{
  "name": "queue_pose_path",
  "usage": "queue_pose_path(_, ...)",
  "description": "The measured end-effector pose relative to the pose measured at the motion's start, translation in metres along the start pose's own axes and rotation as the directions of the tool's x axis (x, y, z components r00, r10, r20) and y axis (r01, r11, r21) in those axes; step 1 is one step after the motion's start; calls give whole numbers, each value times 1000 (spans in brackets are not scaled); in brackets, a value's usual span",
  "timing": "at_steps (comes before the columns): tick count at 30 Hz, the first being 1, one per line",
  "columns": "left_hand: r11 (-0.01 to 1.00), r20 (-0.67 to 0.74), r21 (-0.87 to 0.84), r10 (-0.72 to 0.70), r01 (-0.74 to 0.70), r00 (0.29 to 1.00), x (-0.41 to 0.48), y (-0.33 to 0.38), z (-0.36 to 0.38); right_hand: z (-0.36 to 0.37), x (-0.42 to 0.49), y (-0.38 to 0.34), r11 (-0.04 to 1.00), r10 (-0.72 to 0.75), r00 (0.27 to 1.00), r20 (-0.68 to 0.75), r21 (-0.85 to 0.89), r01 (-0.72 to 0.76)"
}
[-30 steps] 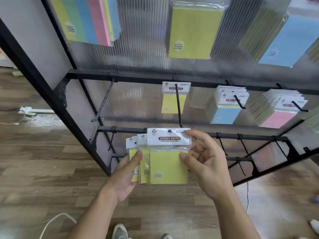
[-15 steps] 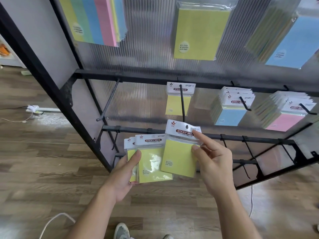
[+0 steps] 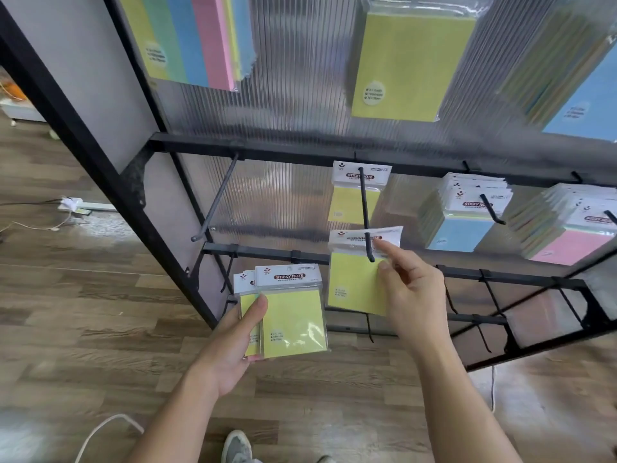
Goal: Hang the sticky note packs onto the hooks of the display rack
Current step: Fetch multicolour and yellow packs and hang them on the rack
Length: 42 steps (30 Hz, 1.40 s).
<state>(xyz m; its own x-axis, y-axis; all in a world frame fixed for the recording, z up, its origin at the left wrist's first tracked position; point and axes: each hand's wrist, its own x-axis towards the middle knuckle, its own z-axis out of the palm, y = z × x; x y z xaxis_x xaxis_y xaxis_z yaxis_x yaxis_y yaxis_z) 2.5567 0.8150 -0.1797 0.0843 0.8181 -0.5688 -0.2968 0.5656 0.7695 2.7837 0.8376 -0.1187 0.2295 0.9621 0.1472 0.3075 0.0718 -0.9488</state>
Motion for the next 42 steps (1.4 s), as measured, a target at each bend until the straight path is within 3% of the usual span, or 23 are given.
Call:
queue_pose_path(6,999,17,-15,35,-34,999,1,14,3,11,40,2,993,116,992,41,-3,-116)
queue_pose_path(13,996,-1,-39,75,-75,997,4,28,8,17,64,-2,992,100,992,76,-82,-94)
queue_pose_path(17,997,7,-30,78,-78,997,3,31,9,19,67,-6,986,168,975,146,-50,-162)
queue_pose_path(21,996,14,-33,89,-89,996,0,33,9,18,54,2,975,144,983,118,-185,-121)
queue_pose_path(24,996,30,-14,93,-93,995,-2,32,10,20,28,-3,989,142,984,104,-64,-136)
queue_pose_path(28,996,70,17,84,-85,994,-5,29,16,29,-2,-10,959,198,935,295,137,-247)
queue_pose_path(42,998,105,-2,58,-58,993,-5,17,24,7,-35,-23,955,38,982,185,283,-90)
